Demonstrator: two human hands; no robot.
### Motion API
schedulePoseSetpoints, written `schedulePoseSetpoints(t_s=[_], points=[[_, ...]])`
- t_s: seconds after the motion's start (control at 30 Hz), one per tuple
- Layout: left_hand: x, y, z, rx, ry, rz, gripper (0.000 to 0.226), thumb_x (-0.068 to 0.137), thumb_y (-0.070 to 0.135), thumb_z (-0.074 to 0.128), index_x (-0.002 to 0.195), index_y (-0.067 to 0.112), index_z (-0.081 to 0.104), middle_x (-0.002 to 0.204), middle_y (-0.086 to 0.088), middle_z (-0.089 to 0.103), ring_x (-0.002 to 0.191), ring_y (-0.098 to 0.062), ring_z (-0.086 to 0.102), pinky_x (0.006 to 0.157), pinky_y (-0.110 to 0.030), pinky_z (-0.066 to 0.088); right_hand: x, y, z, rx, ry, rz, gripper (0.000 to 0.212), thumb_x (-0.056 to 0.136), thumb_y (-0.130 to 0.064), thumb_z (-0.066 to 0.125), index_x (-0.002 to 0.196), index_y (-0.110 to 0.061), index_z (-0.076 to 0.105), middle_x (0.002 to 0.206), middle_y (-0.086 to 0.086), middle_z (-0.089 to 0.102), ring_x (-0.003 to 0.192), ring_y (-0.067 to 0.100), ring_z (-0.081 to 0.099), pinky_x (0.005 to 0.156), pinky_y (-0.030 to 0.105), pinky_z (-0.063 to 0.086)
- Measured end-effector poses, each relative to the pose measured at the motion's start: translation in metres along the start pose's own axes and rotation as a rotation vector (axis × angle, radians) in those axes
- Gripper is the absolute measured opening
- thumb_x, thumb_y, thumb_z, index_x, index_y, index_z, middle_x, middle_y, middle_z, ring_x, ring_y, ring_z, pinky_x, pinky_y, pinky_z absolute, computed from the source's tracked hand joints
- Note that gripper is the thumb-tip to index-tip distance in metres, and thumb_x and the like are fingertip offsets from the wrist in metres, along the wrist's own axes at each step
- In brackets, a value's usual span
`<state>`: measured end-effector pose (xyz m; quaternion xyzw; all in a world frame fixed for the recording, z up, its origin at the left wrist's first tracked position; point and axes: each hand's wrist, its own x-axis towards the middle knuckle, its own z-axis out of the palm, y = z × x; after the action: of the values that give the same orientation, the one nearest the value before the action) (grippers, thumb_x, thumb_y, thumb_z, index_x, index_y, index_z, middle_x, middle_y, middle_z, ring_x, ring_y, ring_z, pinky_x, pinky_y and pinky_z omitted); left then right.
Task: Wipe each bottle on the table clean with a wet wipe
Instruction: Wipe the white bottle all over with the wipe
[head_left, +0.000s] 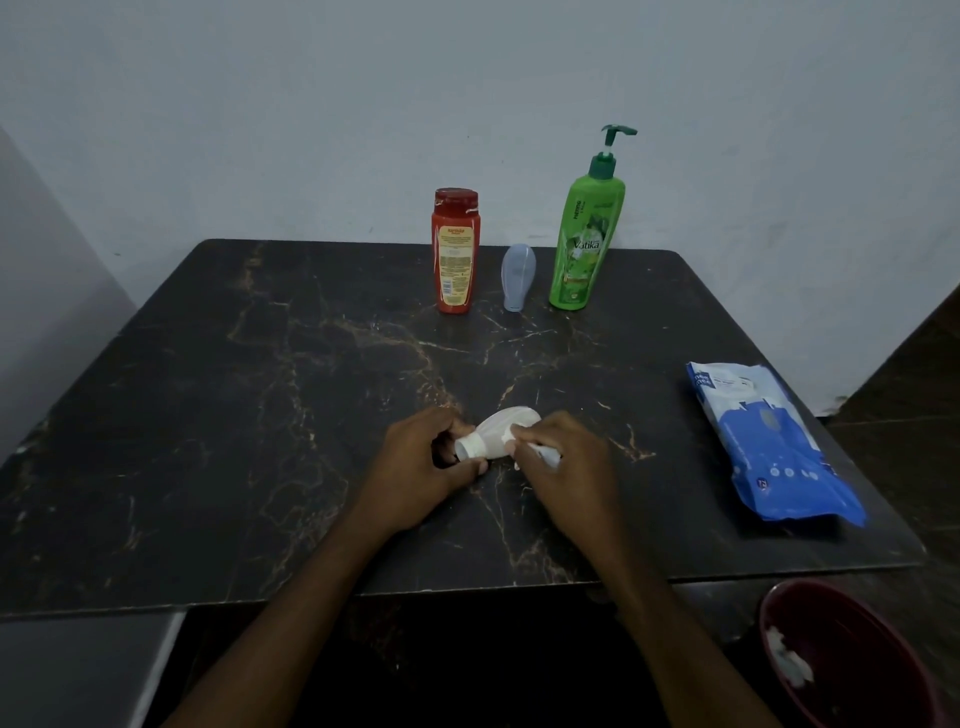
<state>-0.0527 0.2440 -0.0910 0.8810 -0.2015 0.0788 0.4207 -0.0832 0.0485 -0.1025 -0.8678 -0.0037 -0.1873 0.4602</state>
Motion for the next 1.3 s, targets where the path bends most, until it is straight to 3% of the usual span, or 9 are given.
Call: schedulePoseSetpoints(t_s=[0.1, 0.27, 0.47, 0.6, 0.8, 0.93, 1.03, 1.17, 1.3], points=[[0.0, -0.001, -0.001, 0.015, -0.001, 0.008, 0.029, 0.074, 0.025, 0.089, 0.096, 0.022, 0.071, 0.088, 0.013, 0.067, 0.078, -0.008, 0.062, 0.064, -0.019, 0.048, 0.0, 0.001, 0.001, 0.002, 0.034, 0.014, 0.011, 0.088, -0.02, 0.073, 0.098, -0.018, 0.077, 0.089, -0.009, 0.064, 0.083, 0.0, 0.061, 0.07, 0.006, 0.04], [0.0, -0.002, 0.0, 0.0, -0.011, -0.012, 0.029, 0.074, 0.025, 0.089, 0.097, 0.024, 0.07, 0.09, 0.013, 0.068, 0.081, -0.009, 0.062, 0.067, -0.023, 0.05, 0.006, 0.004, -0.001, -0.014, 0.149, 0.241, 0.012, 0.092, -0.027, 0.067, 0.098, -0.019, 0.075, 0.092, -0.008, 0.063, 0.079, -0.002, 0.058, 0.061, 0.004, 0.037], [0.0, 0.002, 0.001, 0.034, 0.002, -0.003, 0.027, 0.074, 0.026, 0.089, 0.093, 0.023, 0.069, 0.086, 0.014, 0.066, 0.08, -0.006, 0.061, 0.064, -0.016, 0.047, -0.002, -0.001, 0.004, -0.016, 0.066, 0.004, 0.012, 0.09, -0.018, 0.07, 0.1, -0.014, 0.075, 0.093, -0.005, 0.065, 0.082, 0.003, 0.061, 0.071, 0.002, 0.039], [-0.001, 0.003, 0.001, 0.03, 0.01, 0.007, 0.026, 0.074, 0.027, 0.089, 0.091, 0.022, 0.069, 0.085, 0.014, 0.066, 0.08, -0.005, 0.062, 0.065, -0.013, 0.045, -0.006, -0.004, 0.007, 0.058, -0.094, -0.16, 0.019, 0.087, -0.014, 0.073, 0.106, -0.013, 0.076, 0.095, -0.005, 0.067, 0.087, 0.004, 0.065, 0.077, 0.014, 0.049], [-0.001, 0.003, 0.0, 0.022, 0.004, -0.009, 0.027, 0.075, 0.027, 0.089, 0.093, 0.023, 0.069, 0.085, 0.013, 0.067, 0.08, -0.006, 0.062, 0.065, -0.017, 0.048, -0.004, 0.0, 0.007, 0.008, 0.049, -0.063, 0.013, 0.087, -0.019, 0.072, 0.099, -0.016, 0.078, 0.089, -0.005, 0.068, 0.081, 0.005, 0.064, 0.075, 0.023, 0.052], [-0.001, 0.004, 0.001, 0.014, 0.005, -0.003, 0.028, 0.075, 0.025, 0.089, 0.094, 0.021, 0.069, 0.088, 0.012, 0.067, 0.083, -0.006, 0.061, 0.067, -0.019, 0.049, 0.0, 0.002, 0.002, -0.045, 0.14, 0.084, 0.01, 0.089, -0.024, 0.07, 0.095, -0.019, 0.077, 0.086, -0.005, 0.066, 0.078, 0.006, 0.062, 0.067, 0.015, 0.045], [-0.001, 0.003, 0.001, 0.018, 0.01, 0.004, 0.028, 0.075, 0.024, 0.088, 0.095, 0.02, 0.069, 0.089, 0.011, 0.067, 0.082, -0.008, 0.062, 0.067, -0.021, 0.05, -0.001, 0.001, 0.006, -0.06, 0.109, -0.036, 0.011, 0.088, -0.018, 0.07, 0.096, -0.017, 0.077, 0.087, -0.004, 0.065, 0.078, 0.008, 0.062, 0.07, 0.023, 0.05], [-0.001, 0.001, 0.002, 0.019, 0.002, 0.025, 0.028, 0.076, 0.026, 0.088, 0.096, 0.022, 0.069, 0.09, 0.012, 0.067, 0.081, -0.008, 0.063, 0.068, -0.019, 0.05, -0.006, -0.002, 0.01, 0.03, -0.044, -0.203, 0.014, 0.088, -0.013, 0.072, 0.102, -0.012, 0.076, 0.093, -0.004, 0.065, 0.085, 0.006, 0.064, 0.077, 0.018, 0.05], [-0.002, 0.0, 0.002, 0.023, 0.003, 0.042, 0.031, 0.074, 0.021, 0.089, 0.099, 0.021, 0.07, 0.093, 0.011, 0.068, 0.083, -0.007, 0.063, 0.071, -0.022, 0.051, -0.006, 0.001, 0.01, 0.015, 0.042, -0.117, 0.013, 0.087, -0.018, 0.073, 0.1, -0.016, 0.077, 0.093, -0.008, 0.066, 0.086, 0.003, 0.063, 0.077, 0.012, 0.046]])
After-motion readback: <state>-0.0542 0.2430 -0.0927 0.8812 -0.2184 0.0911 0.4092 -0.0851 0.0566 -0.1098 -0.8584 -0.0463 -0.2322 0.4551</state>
